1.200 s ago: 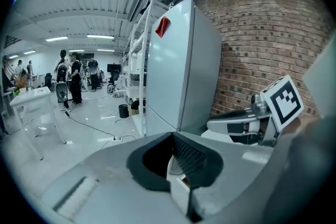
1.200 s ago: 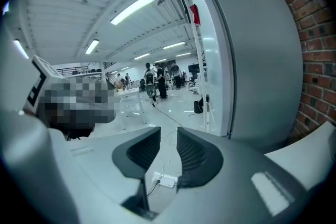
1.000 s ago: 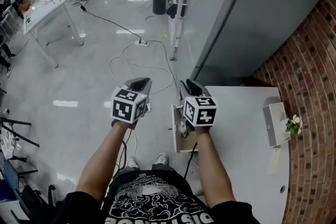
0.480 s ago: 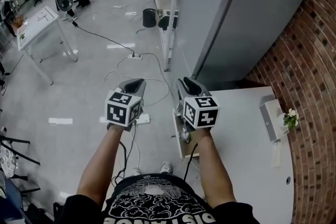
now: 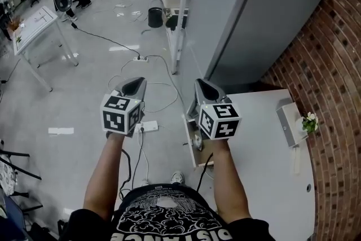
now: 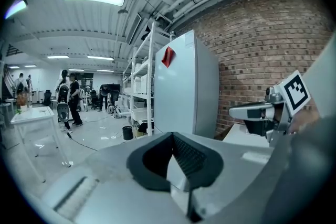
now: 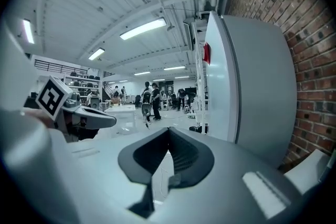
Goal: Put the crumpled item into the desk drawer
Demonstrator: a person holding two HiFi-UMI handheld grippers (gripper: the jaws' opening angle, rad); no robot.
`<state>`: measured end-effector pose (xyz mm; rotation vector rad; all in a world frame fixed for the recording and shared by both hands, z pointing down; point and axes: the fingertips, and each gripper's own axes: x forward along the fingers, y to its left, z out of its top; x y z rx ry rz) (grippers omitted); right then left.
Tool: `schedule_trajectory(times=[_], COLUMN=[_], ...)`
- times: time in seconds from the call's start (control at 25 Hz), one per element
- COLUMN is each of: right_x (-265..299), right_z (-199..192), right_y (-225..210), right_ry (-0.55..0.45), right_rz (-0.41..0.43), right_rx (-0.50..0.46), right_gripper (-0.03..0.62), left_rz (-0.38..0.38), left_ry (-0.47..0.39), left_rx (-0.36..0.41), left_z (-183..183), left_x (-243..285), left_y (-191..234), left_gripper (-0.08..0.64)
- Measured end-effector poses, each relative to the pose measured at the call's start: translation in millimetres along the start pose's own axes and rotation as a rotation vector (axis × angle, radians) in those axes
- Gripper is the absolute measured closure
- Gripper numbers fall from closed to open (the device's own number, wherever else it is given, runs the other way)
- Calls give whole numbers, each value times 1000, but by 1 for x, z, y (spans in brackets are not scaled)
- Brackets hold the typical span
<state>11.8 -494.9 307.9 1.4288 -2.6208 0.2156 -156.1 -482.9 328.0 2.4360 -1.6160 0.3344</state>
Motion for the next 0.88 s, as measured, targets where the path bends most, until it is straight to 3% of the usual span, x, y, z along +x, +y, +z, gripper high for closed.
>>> schedule_trajectory(times=[0.88], right_x=[3], right_z=[-3], right_y=[-16], right_ry=[1], right_rz=[-13], right_rx=[-3], right_gripper=[592], left_rz=[33], left_ry=[-16], left_rx=[-18], left_z=[1], left_x=[5], left_y=[3], left_gripper=[560])
